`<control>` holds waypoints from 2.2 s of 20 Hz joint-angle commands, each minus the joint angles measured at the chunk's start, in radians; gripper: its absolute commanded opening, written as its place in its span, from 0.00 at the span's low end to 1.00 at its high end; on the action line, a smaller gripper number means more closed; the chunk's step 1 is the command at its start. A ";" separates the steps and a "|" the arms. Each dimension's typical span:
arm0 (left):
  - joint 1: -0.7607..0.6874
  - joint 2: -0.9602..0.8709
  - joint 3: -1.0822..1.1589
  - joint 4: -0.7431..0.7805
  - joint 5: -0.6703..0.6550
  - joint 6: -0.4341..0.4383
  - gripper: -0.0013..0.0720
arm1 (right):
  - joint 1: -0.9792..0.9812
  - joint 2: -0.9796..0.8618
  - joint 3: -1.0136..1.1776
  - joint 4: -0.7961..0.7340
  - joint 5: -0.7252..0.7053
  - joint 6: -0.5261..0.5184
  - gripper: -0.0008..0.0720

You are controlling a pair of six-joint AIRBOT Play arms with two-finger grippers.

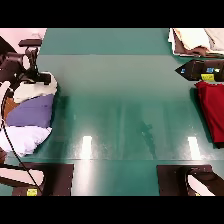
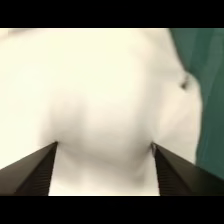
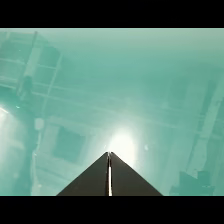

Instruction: Fold the shirts.

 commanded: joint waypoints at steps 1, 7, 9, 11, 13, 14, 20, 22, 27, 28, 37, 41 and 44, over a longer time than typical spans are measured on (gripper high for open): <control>0.022 -0.019 -0.023 0.003 0.021 -0.003 0.44 | 0.001 0.000 0.000 0.000 -0.017 0.000 0.03; 0.010 0.120 0.130 -0.002 -0.031 0.006 0.06 | 0.001 -0.007 0.037 -0.001 -0.064 0.000 0.03; -0.029 0.233 0.225 -0.015 -0.044 0.045 0.06 | 0.000 -0.038 0.122 -0.002 -0.056 -0.001 0.03; -0.103 0.348 0.304 -0.031 -0.086 0.105 0.06 | 0.000 -0.078 0.220 -0.002 -0.053 -0.017 0.03; -0.208 0.445 0.354 -0.060 -0.148 0.142 0.06 | 0.000 -0.122 0.316 -0.003 -0.040 -0.030 0.03; -0.260 0.481 0.360 -0.080 -0.172 0.150 0.06 | 0.000 -0.143 0.360 -0.003 -0.030 -0.030 0.03; -0.620 0.472 0.298 -0.179 -0.304 0.158 0.06 | -0.013 -0.255 0.594 -0.002 0.080 -0.054 0.03; -0.714 0.419 0.243 -0.235 -0.274 0.158 0.06 | -0.037 -0.280 0.655 -0.001 0.132 -0.054 0.03; -0.803 0.241 0.179 -0.413 -0.101 0.161 0.83 | -0.097 -0.281 0.695 0.000 0.248 -0.054 0.03; -0.799 0.216 0.180 -0.405 -0.072 0.161 0.83 | -0.107 -0.276 0.695 0.001 0.269 -0.054 0.03; -0.447 -0.030 0.179 -0.626 -0.079 0.148 0.82 | -0.106 -0.234 0.550 0.001 0.396 -0.054 0.03; -0.416 -0.156 0.179 -0.693 -0.037 0.163 0.82 | -0.109 -0.153 0.293 0.002 0.346 -0.054 0.03; -0.423 -0.222 0.180 -0.771 -0.025 0.202 0.82 | -0.109 -0.118 0.135 0.002 0.319 -0.054 0.03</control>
